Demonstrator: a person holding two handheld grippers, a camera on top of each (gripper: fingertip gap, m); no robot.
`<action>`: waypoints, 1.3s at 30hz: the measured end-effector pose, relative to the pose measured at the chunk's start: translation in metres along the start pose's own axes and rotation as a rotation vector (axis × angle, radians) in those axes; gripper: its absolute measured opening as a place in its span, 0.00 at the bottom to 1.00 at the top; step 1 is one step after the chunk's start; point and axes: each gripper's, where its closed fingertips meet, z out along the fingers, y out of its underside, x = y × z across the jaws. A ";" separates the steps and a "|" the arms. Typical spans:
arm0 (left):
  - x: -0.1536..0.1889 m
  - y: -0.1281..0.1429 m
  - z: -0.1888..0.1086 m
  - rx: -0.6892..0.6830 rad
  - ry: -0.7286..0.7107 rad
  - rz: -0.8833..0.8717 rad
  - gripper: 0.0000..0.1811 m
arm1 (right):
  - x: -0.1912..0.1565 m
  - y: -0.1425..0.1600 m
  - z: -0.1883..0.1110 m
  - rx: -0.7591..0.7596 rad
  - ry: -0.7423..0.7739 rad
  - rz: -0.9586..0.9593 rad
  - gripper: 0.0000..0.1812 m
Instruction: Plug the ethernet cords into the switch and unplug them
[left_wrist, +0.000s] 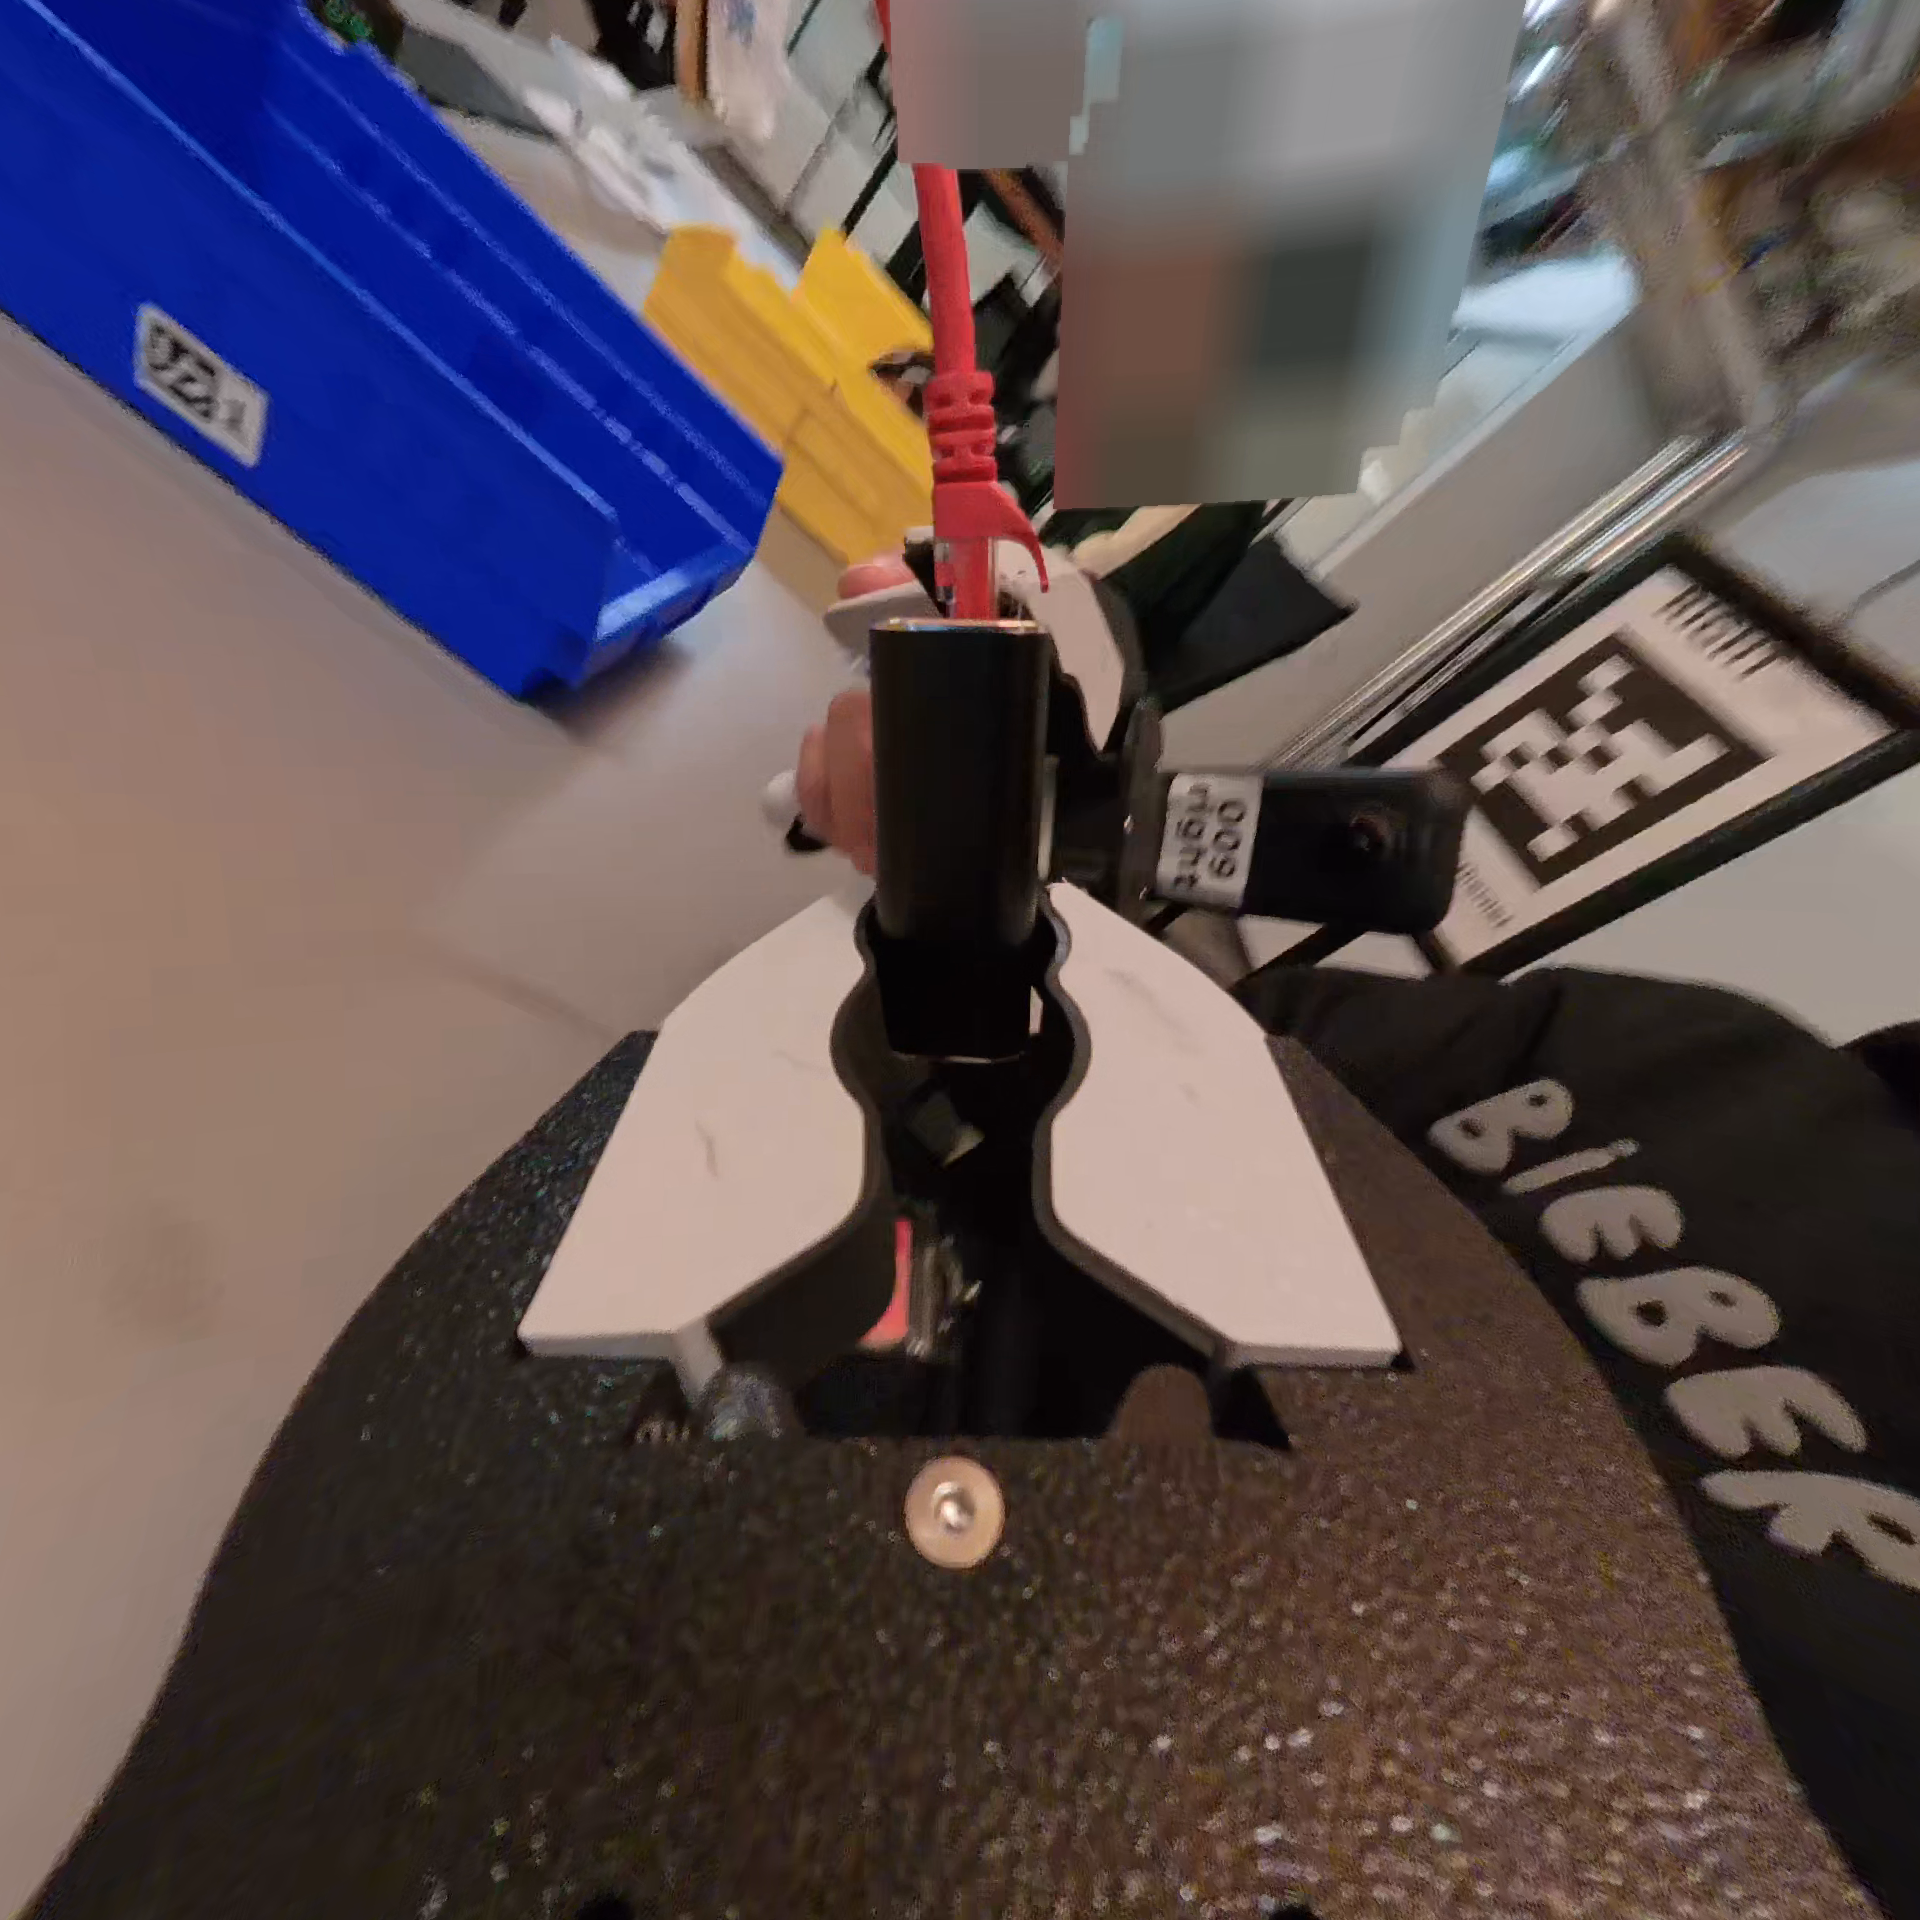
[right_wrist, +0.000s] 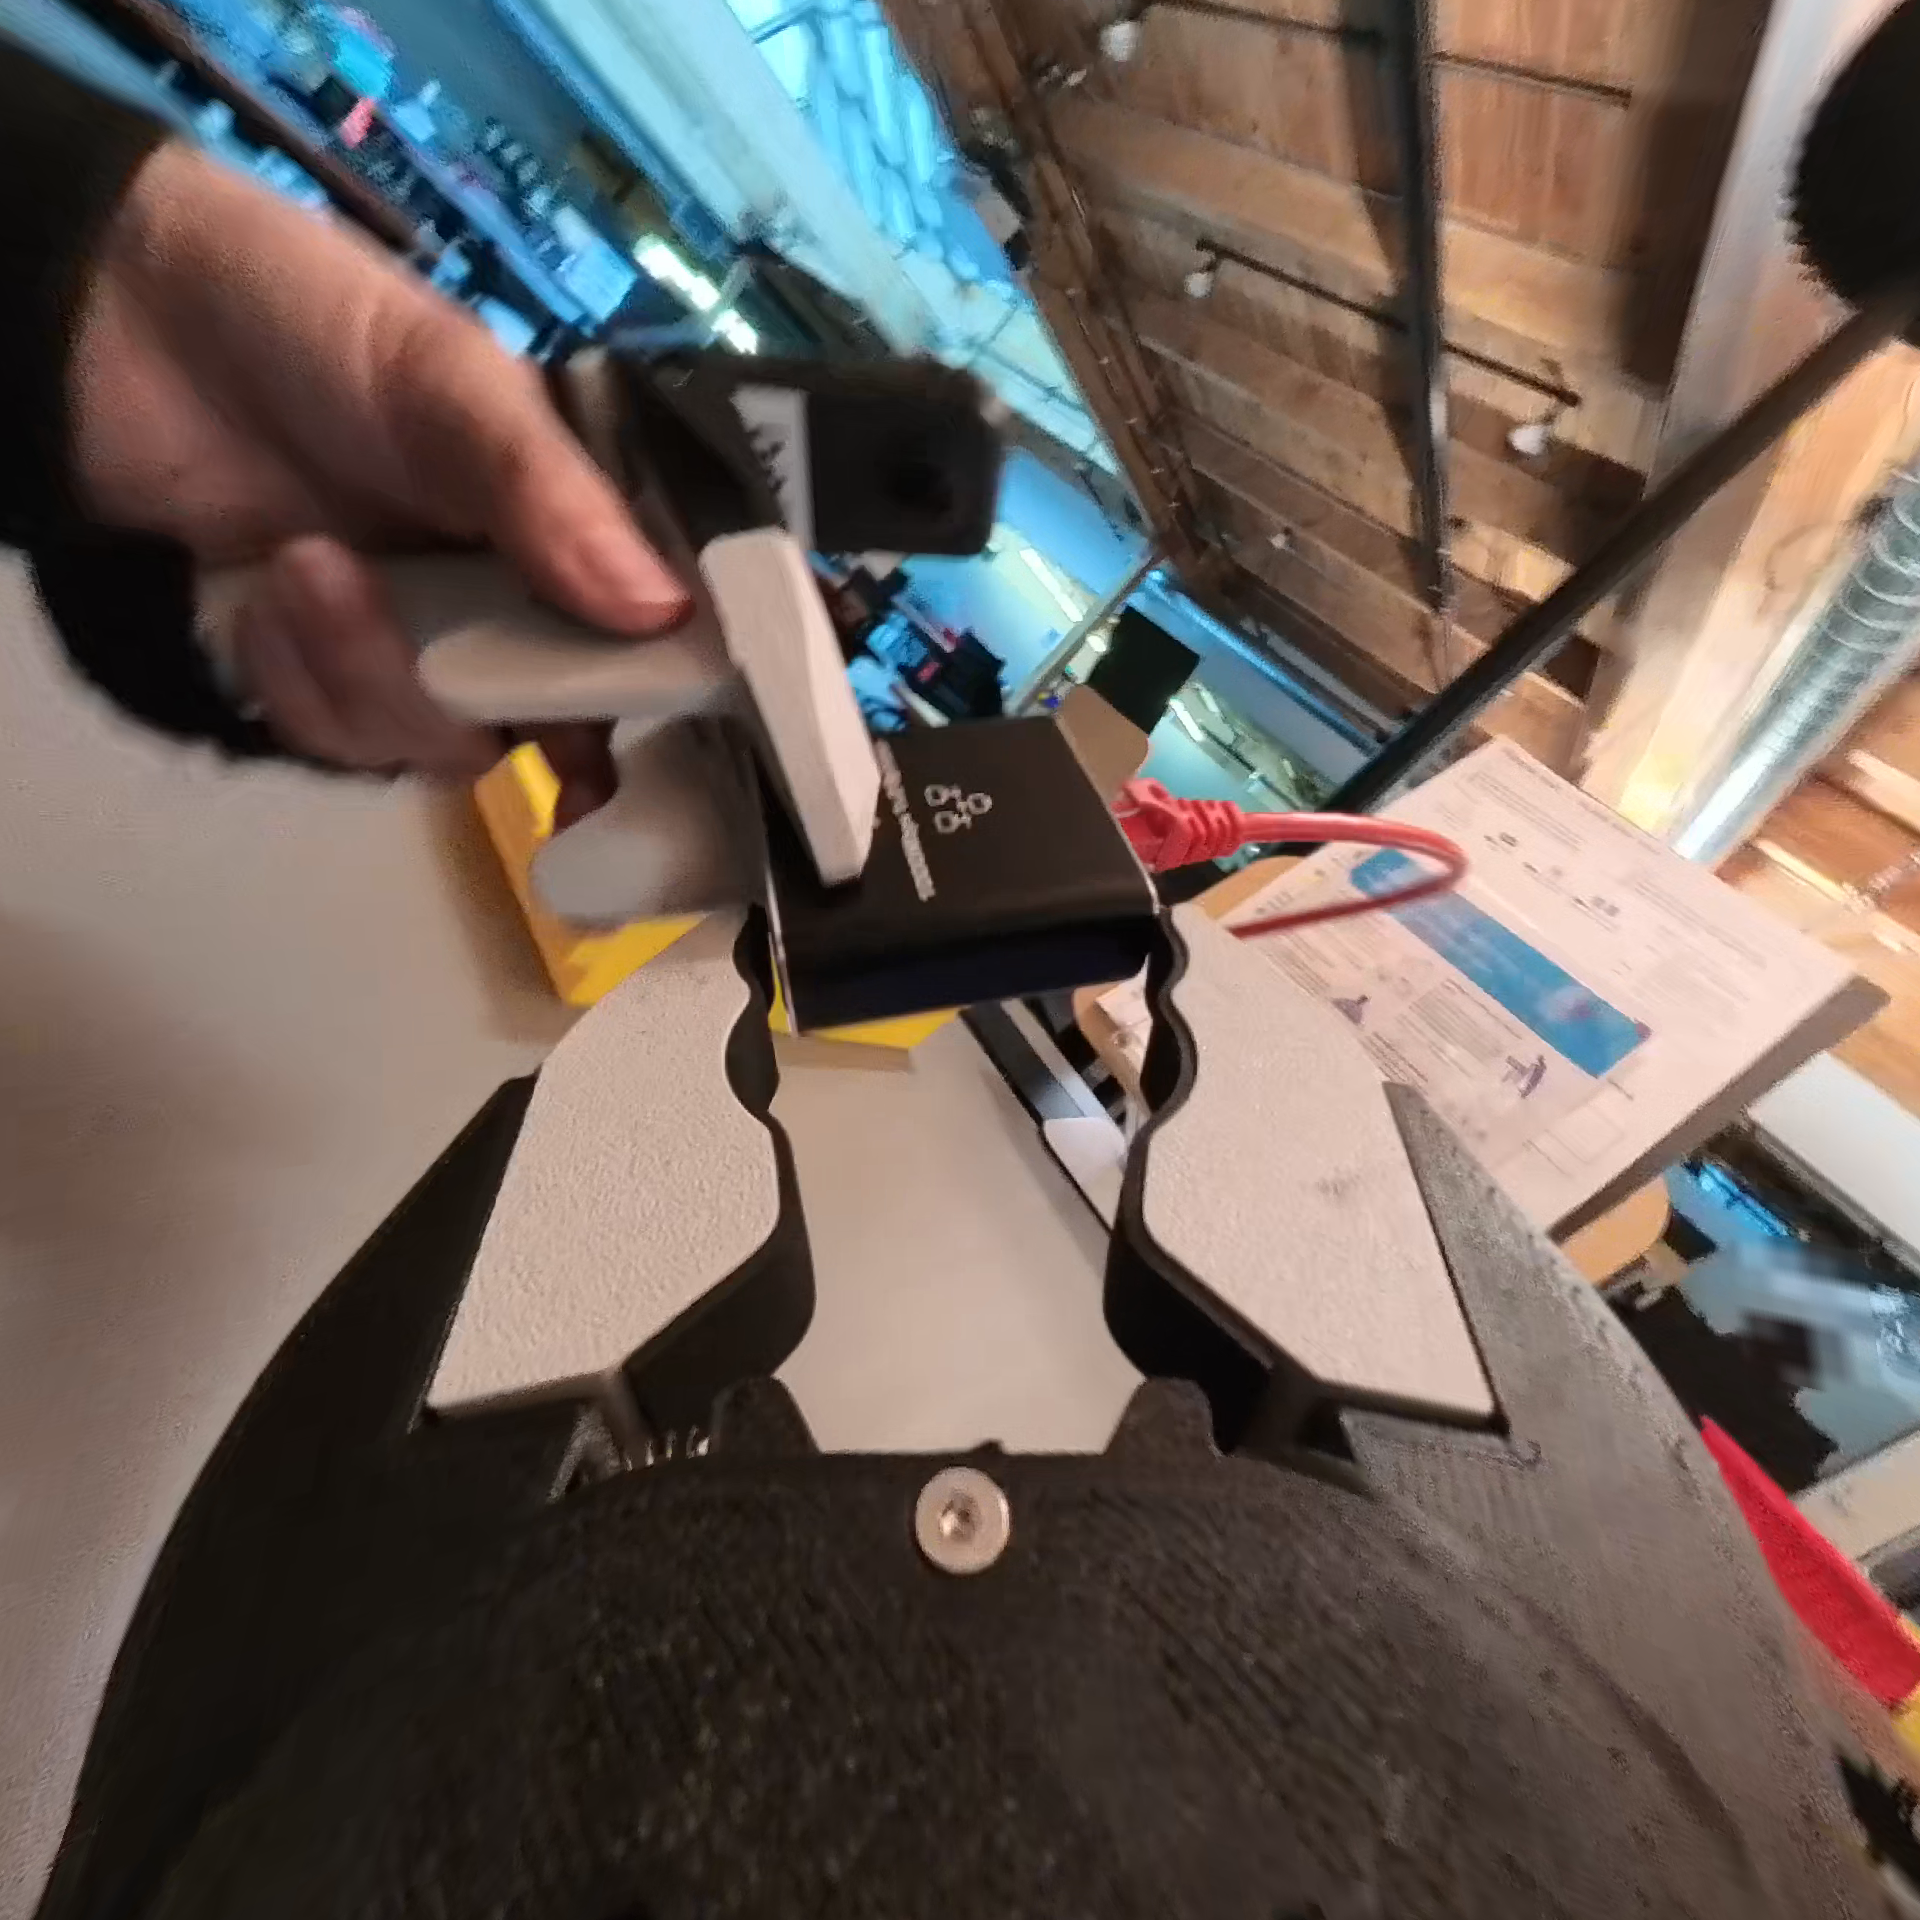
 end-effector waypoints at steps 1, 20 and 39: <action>-0.005 0.002 -0.005 -0.041 -0.053 0.022 0.13 | -0.006 0.003 -0.001 -0.015 -0.059 -0.022 0.38; -0.034 0.051 -0.021 -0.638 -0.116 0.043 0.13 | -0.060 0.023 0.000 -0.049 -0.336 -0.141 0.42; -0.046 -0.018 0.005 -0.155 -0.513 1.034 0.39 | -0.007 0.072 -0.020 -0.180 -0.328 0.297 0.35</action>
